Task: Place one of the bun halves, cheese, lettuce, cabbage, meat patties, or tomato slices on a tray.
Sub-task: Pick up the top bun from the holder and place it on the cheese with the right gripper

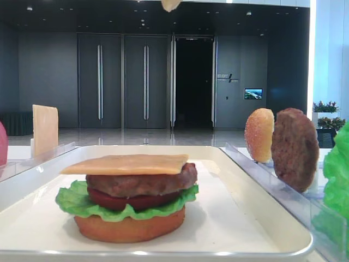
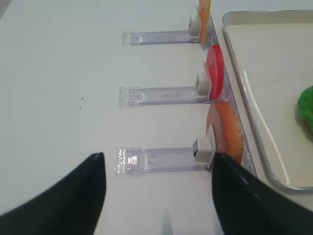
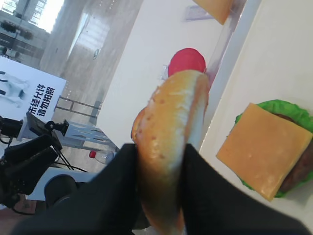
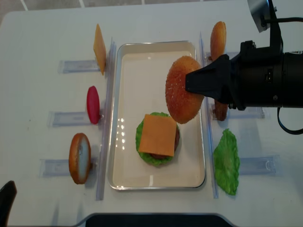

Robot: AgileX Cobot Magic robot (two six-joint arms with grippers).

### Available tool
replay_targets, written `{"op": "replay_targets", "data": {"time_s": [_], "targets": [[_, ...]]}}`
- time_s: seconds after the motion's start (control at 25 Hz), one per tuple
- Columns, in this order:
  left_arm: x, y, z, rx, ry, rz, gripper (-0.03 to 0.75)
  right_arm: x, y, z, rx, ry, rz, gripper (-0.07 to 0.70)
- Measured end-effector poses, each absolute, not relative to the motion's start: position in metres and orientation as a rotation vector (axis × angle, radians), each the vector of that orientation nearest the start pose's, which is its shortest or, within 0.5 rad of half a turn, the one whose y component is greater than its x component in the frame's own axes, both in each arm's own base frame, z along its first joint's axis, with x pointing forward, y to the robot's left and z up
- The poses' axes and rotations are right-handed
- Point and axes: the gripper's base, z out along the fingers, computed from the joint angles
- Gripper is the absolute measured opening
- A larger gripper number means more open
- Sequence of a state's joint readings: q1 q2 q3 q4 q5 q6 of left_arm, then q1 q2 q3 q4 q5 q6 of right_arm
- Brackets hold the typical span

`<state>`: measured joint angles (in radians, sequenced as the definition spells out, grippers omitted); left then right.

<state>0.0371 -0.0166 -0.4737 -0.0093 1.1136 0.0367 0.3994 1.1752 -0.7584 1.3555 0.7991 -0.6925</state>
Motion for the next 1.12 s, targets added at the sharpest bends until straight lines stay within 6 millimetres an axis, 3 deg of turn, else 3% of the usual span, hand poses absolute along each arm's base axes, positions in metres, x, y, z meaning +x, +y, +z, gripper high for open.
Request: {"op": "replay_targets", "data": {"time_s": [0.32, 0.72, 1.12], "targets": [[-0.007, -0.001, 0.266, 0.0, 2.106, 0.033, 0.517, 0.185, 0.155, 0.294, -0.315, 2.268, 1.397, 0.226], [-0.007, -0.001, 0.266, 0.0, 2.106, 0.033, 0.517, 0.207, 0.18, 0.26, -0.317, 2.296, 1.529, 0.225], [-0.007, -0.001, 0.266, 0.0, 2.106, 0.033, 0.517, 0.223, 0.191, 0.226, -0.293, 2.34, 1.594, 0.221]]}}
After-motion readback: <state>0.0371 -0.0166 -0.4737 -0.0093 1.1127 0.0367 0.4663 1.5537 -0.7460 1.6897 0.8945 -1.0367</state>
